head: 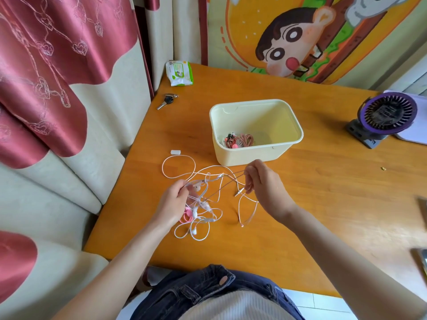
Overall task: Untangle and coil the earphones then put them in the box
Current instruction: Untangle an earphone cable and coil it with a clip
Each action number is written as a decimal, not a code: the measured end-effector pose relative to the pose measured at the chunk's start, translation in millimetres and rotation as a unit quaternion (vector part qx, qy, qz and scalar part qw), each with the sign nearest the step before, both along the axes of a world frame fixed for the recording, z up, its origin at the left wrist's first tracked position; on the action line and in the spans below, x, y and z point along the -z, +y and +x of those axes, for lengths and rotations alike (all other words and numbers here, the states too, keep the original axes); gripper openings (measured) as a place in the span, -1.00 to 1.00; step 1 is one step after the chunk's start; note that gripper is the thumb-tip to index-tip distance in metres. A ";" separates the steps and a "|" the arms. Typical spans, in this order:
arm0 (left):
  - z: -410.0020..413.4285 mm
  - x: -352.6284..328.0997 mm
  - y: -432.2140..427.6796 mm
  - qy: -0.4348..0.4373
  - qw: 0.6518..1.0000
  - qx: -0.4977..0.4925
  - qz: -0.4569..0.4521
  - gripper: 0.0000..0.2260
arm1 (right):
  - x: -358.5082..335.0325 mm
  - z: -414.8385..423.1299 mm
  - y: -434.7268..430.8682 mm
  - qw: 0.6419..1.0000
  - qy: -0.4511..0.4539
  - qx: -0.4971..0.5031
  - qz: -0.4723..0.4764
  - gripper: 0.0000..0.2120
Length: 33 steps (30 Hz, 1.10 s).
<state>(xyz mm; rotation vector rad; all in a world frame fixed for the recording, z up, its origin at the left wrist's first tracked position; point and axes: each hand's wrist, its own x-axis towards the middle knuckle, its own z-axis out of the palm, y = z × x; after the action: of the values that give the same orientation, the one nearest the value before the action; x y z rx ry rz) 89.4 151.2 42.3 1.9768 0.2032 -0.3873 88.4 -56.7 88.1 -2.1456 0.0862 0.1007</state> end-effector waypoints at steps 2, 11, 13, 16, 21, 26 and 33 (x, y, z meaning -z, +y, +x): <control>-0.5 4.2 1.0 0.018 1.000 -0.004 0.003 -0.75 | 0.7 2.5 -0.1 1.000 -0.014 0.026 0.004 -0.70; 3.5 28.4 6.0 0.098 0.995 0.017 0.032 -0.73 | -5.2 4.4 4.3 0.990 -0.057 0.088 0.094 -0.70; 3.9 27.5 1.7 0.081 0.995 0.025 0.048 -0.75 | -6.8 5.0 5.9 0.991 -0.044 0.076 0.101 -0.71; 4.5 15.9 -6.6 0.011 0.999 -0.002 0.031 -0.69 | -9.5 4.3 8.0 0.993 -0.032 0.040 0.109 -0.72; -2.7 -21.6 -31.5 -0.101 0.988 0.077 -0.083 -0.71 | -11.9 2.2 12.2 0.993 -0.011 -0.035 0.112 -0.72; -3.9 -20.8 -46.2 -0.101 0.980 0.135 -0.110 -0.92 | -16.5 3.0 12.9 0.990 -0.011 -0.055 0.130 -0.73; -7.9 2.3 -27.0 -0.061 0.990 0.129 -0.021 -0.92 | -20.6 8.2 7.0 0.982 -0.017 0.036 0.185 -0.70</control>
<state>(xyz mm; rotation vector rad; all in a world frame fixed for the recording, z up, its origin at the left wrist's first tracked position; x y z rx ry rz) 81.5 124.1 40.0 1.9834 -0.1389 -0.4318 96.6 -49.7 108.7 -1.7699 0.1162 0.0350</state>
